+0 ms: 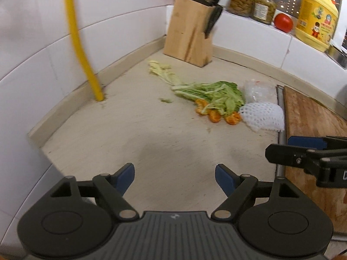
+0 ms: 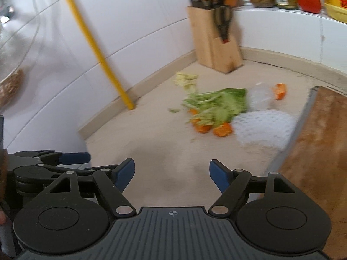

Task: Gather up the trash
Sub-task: 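Move both open tools back to the counter scraps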

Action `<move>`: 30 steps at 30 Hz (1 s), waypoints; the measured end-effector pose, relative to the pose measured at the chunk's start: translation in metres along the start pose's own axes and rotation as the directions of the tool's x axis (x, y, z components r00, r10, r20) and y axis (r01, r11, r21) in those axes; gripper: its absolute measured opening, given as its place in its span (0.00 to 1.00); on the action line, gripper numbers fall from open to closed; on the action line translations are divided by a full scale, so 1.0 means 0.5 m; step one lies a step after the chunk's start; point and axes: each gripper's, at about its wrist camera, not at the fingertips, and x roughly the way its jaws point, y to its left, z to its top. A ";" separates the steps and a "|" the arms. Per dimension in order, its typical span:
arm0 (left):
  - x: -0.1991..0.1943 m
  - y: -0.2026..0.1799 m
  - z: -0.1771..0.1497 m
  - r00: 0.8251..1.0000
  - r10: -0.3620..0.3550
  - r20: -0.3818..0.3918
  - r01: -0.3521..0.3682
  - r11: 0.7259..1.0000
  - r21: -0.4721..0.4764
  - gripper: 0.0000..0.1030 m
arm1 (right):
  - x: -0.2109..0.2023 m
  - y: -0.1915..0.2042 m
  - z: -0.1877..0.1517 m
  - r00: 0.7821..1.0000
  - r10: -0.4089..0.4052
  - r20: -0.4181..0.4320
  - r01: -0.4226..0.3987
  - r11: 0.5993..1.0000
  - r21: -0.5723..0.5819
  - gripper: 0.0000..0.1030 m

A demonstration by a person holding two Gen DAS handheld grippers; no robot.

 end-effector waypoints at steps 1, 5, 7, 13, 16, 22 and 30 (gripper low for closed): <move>0.006 -0.005 0.005 1.000 -0.005 -0.004 0.005 1.000 0.003 0.75 | 0.000 -0.010 0.003 1.000 -0.013 0.000 0.013 1.000 0.003 0.81; 0.030 -0.023 0.023 0.999 -0.032 -0.017 0.032 0.999 0.004 0.75 | 0.005 -0.047 0.016 0.998 -0.055 -0.008 0.055 0.998 0.011 0.82; 0.041 -0.029 0.030 0.999 -0.045 -0.024 0.045 0.999 0.000 0.75 | 0.012 -0.060 0.024 0.997 -0.072 -0.014 0.072 0.997 0.002 0.82; 0.067 -0.049 0.054 0.998 -0.062 -0.029 0.062 0.998 0.004 0.75 | 0.035 -0.094 0.060 0.991 -0.135 0.001 0.135 0.988 -0.077 0.82; 0.077 -0.053 0.064 0.997 -0.072 -0.027 0.073 0.997 0.003 0.75 | 0.060 -0.122 0.081 0.988 -0.152 -0.017 0.149 0.982 -0.119 0.82; 0.102 -0.059 0.079 0.995 -0.096 -0.036 0.095 0.995 -0.024 0.75 | 0.130 -0.163 0.119 0.986 -0.151 -0.068 0.134 0.970 -0.205 0.82; 0.123 -0.074 0.095 0.991 -0.118 -0.059 0.117 0.993 -0.013 0.75 | 0.206 -0.195 0.128 0.974 -0.166 -0.151 0.116 0.949 -0.292 0.83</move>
